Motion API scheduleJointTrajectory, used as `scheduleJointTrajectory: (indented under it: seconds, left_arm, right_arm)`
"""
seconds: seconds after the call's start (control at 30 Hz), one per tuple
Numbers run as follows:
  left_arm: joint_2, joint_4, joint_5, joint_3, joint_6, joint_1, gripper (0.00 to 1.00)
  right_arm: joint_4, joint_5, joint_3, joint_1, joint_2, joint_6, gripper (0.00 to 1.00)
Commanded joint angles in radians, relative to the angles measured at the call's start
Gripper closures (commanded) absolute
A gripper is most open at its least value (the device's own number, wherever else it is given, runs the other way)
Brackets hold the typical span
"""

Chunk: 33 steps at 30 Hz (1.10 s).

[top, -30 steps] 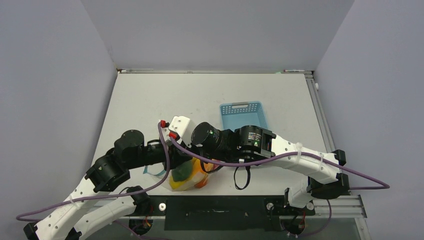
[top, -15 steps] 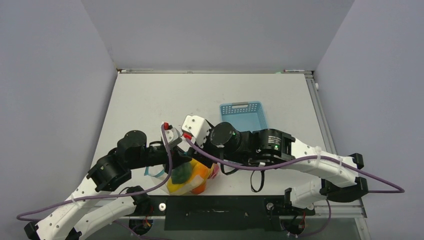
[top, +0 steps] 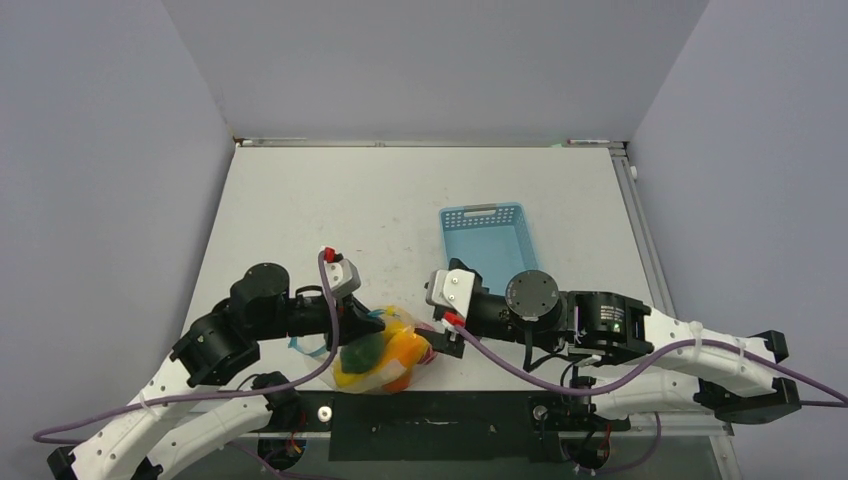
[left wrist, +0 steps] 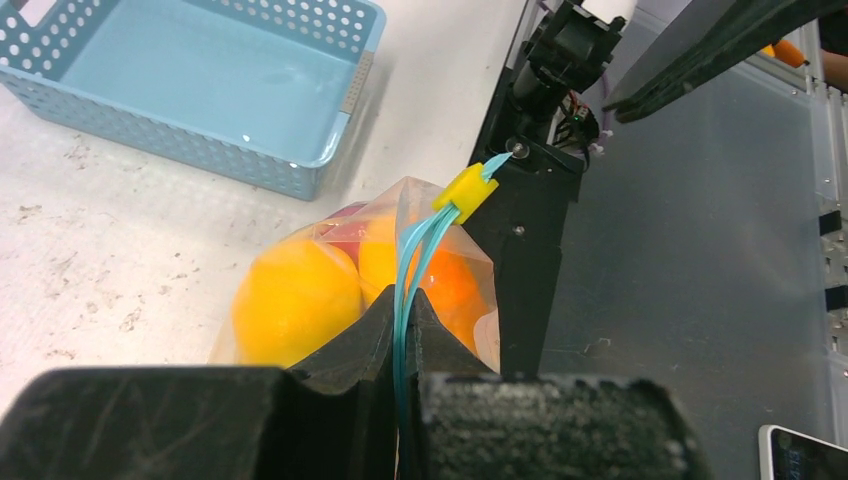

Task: Place the food in the zip-top bag and seal the zipper
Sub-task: Zip the zipper food storage bag at the center of the board.

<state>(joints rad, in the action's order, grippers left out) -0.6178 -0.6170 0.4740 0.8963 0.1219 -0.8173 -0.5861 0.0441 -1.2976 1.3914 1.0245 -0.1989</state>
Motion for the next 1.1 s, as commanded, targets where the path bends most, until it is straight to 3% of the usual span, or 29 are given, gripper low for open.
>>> scheduleJointTrajectory:
  seconds: [0.0,0.37,0.57,0.87,1.07]
  left_arm:
    - [0.026,0.086,0.081,0.043,0.04,-0.002,1.0]
    - [0.042,0.096,0.138,0.062,0.062,-0.002,1.0]
    - [0.049,0.102,0.157,0.074,0.065,-0.003,1.0]
    - [0.049,0.116,0.189,0.075,0.07,-0.002,1.0]
    - [0.05,0.115,0.196,0.07,0.068,-0.002,1.0]
  right_arm:
    - [0.175,-0.134,0.081,0.005,-0.051,-0.062,0.34]
    - [0.312,-0.199,0.155,0.006,-0.009,-0.075,0.35]
    - [0.314,-0.238,0.131,0.005,0.044,-0.069,0.45]
    - [0.319,-0.24,0.115,0.006,0.071,-0.063,0.71]
    - [0.331,-0.252,0.122,0.005,0.059,-0.056,0.76]
